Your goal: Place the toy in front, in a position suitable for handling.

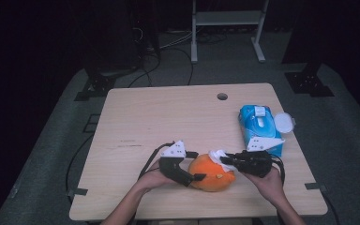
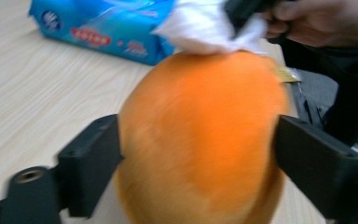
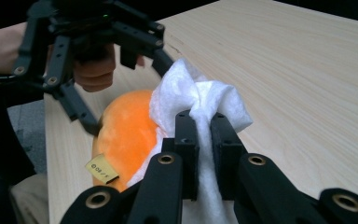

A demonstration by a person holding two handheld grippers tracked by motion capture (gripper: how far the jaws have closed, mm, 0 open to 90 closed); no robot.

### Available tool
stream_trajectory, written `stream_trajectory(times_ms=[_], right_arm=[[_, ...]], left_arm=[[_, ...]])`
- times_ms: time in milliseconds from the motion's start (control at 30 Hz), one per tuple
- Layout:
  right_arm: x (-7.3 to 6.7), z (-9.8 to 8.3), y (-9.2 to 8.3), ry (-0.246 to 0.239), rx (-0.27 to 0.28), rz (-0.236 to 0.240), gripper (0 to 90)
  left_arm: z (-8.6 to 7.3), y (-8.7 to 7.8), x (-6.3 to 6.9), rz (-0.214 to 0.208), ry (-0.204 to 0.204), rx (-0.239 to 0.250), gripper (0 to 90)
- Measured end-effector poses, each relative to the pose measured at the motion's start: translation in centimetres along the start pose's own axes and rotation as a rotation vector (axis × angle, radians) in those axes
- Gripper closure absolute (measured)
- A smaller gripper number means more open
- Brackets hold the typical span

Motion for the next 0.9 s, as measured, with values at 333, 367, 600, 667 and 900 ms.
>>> stream_trajectory(times_ms=[333,367,600,667,900], right_arm=[[-0.6,-0.3,0.3,-0.01,-0.012,0.035,81.8],[-0.7,-0.1,0.2,-0.013,-0.01,0.034,81.8],[0.3,1.8,-1.0,-0.029,0.061,-0.019,81.8],[0.7,2.3,-0.8,-0.022,0.076,-0.013,81.8],[1.2,1.2,1.8,-0.003,0.025,-0.017,82.2]], left_arm=[[-0.5,0.8,0.5,-0.034,-0.021,-0.032,24.5],[-0.2,0.5,0.6,-0.018,0.004,-0.016,30.6],[2.3,-1.1,-0.6,0.205,0.18,0.131,41.7],[2.0,-0.9,-1.1,0.222,0.183,0.122,40.5],[-0.1,0.1,-2.7,0.108,-0.035,0.045,8.6]])
Point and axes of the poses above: each handheld gripper's, and its own axes: y roughly forward along the jaws, z roughly out of its top, x roughly to its right, the point moved 10 cm from there along y, roughly forward along the jaws, and after that the axes turned 14 degrees about -x, right-handed, at the moved point
